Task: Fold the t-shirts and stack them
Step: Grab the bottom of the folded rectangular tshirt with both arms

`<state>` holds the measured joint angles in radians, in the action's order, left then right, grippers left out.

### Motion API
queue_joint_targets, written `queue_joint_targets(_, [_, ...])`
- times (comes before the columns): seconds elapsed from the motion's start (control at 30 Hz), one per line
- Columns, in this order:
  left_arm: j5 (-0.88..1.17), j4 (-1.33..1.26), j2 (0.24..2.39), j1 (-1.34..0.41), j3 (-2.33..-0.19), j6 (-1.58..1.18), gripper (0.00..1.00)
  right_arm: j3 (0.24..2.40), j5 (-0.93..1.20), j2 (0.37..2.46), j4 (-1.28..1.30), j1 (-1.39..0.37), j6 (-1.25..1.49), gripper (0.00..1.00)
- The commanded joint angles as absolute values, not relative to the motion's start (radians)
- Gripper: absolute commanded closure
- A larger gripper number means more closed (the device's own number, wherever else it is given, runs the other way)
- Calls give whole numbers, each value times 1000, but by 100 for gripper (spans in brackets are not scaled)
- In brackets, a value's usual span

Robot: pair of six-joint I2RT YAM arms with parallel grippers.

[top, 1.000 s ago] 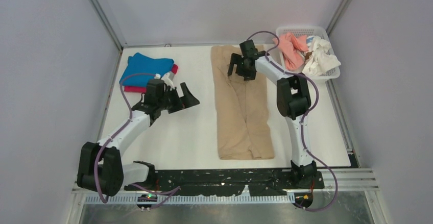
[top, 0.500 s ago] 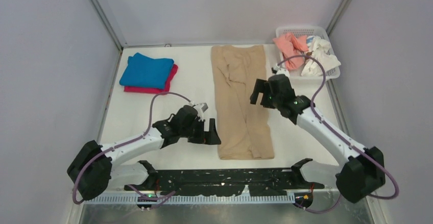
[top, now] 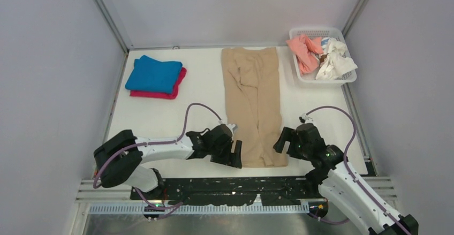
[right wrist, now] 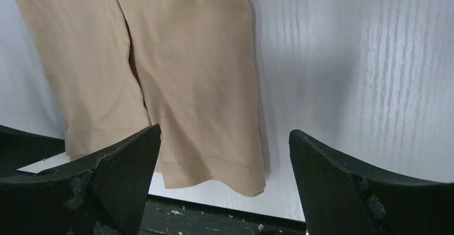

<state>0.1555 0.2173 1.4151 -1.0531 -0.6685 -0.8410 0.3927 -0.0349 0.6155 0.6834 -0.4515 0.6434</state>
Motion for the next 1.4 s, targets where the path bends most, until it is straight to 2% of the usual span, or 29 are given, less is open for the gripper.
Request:
queue_joint_targets(0.0, [131,199,1519,-1109,-669,-921,32,346,-26,493,730,-454,793,5])
queue_joint_targets(0.17, [86,241,1545,-1112,-690,-934,47,359,-62,454,746,-454,802,5])
queue_joint_targets(0.27, [24,318,1532,-1112,-719,-931,55,386,-61,501,779,-454,768,5])
queue_joint_targets(0.4, [-14,358,1501,-1112,-710,-939,70,394,-42,551,806,-454,759,5])
queue_joint_targets(0.47, [-27,352,1483,-1112,-687,-950,94,389,-24,566,805,-454,758,5])
queue_joint_targets(0.5, [-31,346,1477,-1112,-675,-956,100,390,3,579,806,-454,747,4])
queue_joint_targets(0.63, [-16,325,1454,-1112,-619,-981,100,400,59,595,841,-460,737,1])
queue_joint_targets(0.87, [-19,247,1349,-1111,-507,-1013,100,363,218,634,806,-484,729,16])
queue_joint_targets(1.07, [-5,226,1345,-1116,-495,-1007,100,364,212,656,831,-527,742,35])
queue_joint_targets(1.13, [-4,205,1346,-1117,-484,-1017,100,353,227,658,820,-533,748,41])
queue_joint_targets(1.2, [29,186,1348,-1121,-479,-1019,100,323,241,658,784,-538,759,52])
queue_joint_targets(1.23, [29,183,1347,-1124,-481,-1016,100,315,245,658,764,-538,758,61])
queue_joint_targets(1.33, [26,173,1334,-1126,-479,-998,100,266,300,668,623,-538,747,74])
queue_joint_targets(1.37, [28,173,1327,-1129,-472,-1005,100,261,312,671,606,-538,751,85])
